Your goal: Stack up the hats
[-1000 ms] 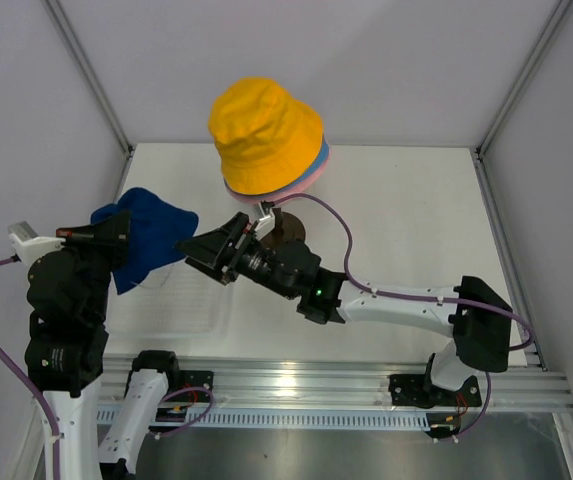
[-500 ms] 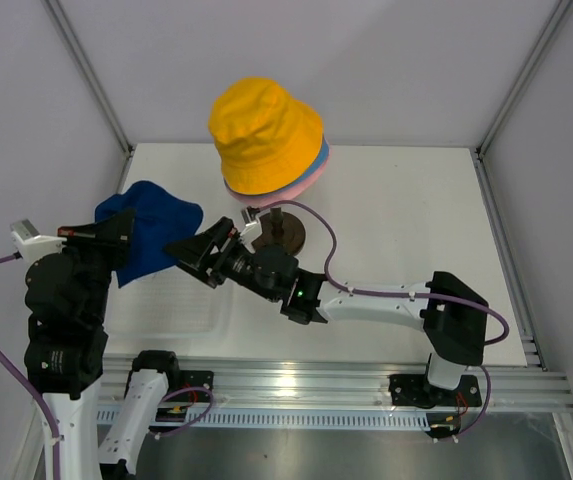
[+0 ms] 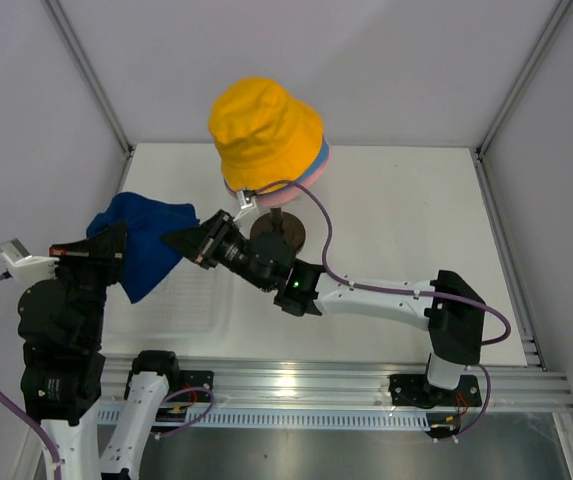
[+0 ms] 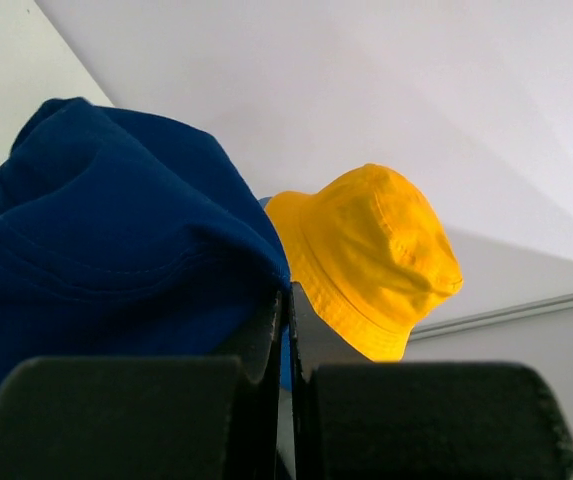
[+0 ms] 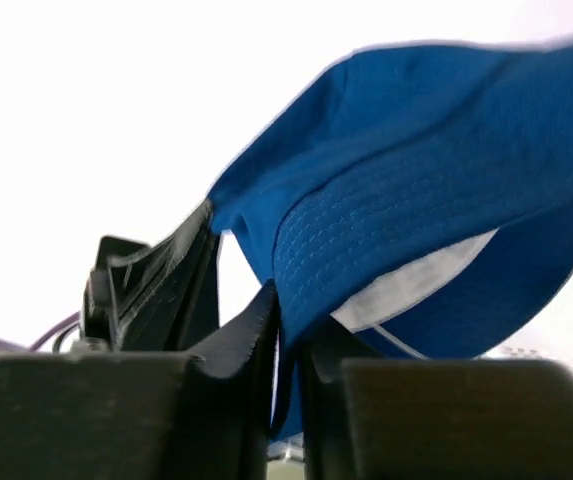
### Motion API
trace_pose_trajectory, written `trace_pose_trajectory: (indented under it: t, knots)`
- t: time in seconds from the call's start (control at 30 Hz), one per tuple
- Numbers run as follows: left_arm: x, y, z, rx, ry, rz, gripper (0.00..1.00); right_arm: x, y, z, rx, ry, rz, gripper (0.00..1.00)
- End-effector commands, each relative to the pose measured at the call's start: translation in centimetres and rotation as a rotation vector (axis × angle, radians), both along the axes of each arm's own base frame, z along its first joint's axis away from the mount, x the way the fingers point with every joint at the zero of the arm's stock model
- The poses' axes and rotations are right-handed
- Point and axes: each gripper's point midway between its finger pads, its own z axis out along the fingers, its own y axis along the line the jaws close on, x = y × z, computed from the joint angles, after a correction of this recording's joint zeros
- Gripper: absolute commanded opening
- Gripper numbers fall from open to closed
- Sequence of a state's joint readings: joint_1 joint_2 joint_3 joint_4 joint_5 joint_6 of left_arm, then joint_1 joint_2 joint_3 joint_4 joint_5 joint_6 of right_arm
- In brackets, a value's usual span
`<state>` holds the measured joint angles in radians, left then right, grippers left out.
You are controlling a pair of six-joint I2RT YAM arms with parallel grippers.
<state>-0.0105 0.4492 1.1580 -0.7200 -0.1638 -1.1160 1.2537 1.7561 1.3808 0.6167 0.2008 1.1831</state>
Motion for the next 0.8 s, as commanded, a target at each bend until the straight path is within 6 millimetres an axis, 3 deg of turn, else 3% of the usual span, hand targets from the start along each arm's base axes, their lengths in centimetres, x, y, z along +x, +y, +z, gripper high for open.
trace_pose_trajectory:
  t: [0.0,0.07,0.13,0.17,0.2,0.23,0.3,0.33,0.4,0.43,0.57,0.6,0.67,0.7,0.77]
  knots:
    - [-1.5,1.3,1.3,0.043,-0.055,0.068,0.01,-0.2,-1.1,7.5,-0.003,-0.226,-0.059,0.11]
    - [-1.9,1.7,1.9,0.058,-0.072,0.092,0.01,-0.2,-0.4,8.0,-0.077,-0.338,-0.059,0.1]
    - [-2.2,2.2,3.1,0.07,-0.101,0.115,0.01,-0.5,-0.3,10.1,-0.128,-0.445,-0.039,0.1]
    - [-1.9,2.2,3.5,0.077,-0.105,0.118,0.01,-0.3,0.3,9.1,-0.182,-0.465,-0.008,0.1]
    - [-1.9,2.2,4.1,0.079,-0.12,0.117,0.01,0.1,0.2,9.5,-0.2,-0.485,-0.005,0.1]
    - [-1.7,2.1,4.4,0.082,-0.126,0.113,0.01,0.2,-0.3,11.9,-0.179,-0.522,-0.017,0.1]
    - [-0.7,2.0,5.4,0.09,-0.146,0.105,0.01,1.0,-0.1,11.6,-0.242,-0.562,0.006,0.1]
    - [-0.4,1.8,6.0,0.097,-0.159,0.094,0.01,1.1,-0.9,14.3,-0.212,-0.6,-0.016,0.11]
    - [0.3,1.6,7.4,0.111,-0.19,0.085,0.01,2.7,-1.1,13.8,-0.281,-0.635,-0.027,0.12]
    - [0.9,1.4,8.1,0.118,-0.191,0.076,0.01,3.1,-1.8,15.5,-0.258,-0.66,-0.041,0.14]
    - [3.4,0.9,9.6,0.13,-0.21,0.05,0.01,5.4,-2.9,16.6,-0.229,-0.717,-0.015,0.15]
    - [4.1,0.8,9.9,0.131,-0.212,0.043,0.01,7.2,-3.4,16.4,-0.234,-0.709,-0.03,0.15]
    - [5.7,0.3,11.4,0.138,-0.24,0.019,0.01,8.1,-4.3,17.4,-0.209,-0.735,-0.028,0.14]
    - [6.0,0.1,12.7,0.139,-0.273,0.012,0.01,9.8,-4.9,17.3,-0.216,-0.728,-0.048,0.13]
    - [8.8,-0.3,12.7,0.153,-0.248,-0.016,0.01,10.9,-5.6,17.6,-0.22,-0.735,-0.055,0.11]
